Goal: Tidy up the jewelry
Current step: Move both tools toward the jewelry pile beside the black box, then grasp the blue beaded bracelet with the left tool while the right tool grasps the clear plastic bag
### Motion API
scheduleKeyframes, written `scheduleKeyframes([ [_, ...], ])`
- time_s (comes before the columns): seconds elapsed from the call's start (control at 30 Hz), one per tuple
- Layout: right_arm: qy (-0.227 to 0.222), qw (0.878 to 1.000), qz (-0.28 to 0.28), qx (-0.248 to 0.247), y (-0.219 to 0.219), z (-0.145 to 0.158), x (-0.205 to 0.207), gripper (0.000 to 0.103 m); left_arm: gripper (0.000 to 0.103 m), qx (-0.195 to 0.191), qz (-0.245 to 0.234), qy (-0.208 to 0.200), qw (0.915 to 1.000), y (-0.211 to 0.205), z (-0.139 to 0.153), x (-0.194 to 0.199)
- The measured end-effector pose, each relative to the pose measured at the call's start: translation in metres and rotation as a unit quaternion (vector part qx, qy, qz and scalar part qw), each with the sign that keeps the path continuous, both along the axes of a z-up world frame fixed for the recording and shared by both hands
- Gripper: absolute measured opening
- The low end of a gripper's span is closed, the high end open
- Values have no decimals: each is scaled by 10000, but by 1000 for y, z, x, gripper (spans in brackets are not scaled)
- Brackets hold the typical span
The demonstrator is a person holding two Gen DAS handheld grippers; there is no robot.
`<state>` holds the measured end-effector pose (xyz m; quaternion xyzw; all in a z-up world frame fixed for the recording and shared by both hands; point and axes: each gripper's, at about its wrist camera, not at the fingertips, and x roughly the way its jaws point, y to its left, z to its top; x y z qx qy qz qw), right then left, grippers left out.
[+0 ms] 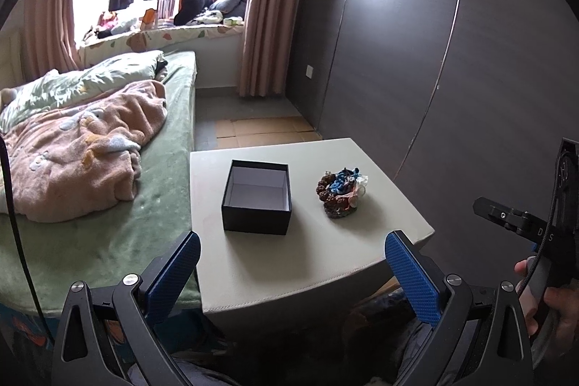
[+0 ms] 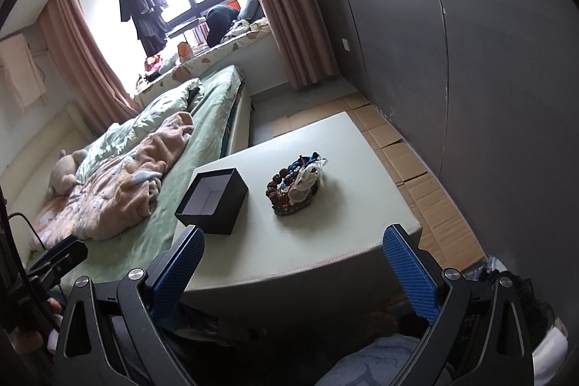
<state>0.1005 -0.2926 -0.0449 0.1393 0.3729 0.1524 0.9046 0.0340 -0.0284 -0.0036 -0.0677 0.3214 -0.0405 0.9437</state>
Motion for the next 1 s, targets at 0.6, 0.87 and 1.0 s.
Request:
scheduleKeyframes([
  [0.6,850,9891,-14,1203,-18,-40,112,86,73,-148,-572,584,9965,-32,-11,106],
  [0.87,1759,9700,-163,1670,-6,-83,176,75,63,-244,-675,834,9939,-33,-20,150],
  [1.0,2034,9630,-185,1757,3,-105,198,67,52,-361,-703,971,9921,-32,-29,170],
])
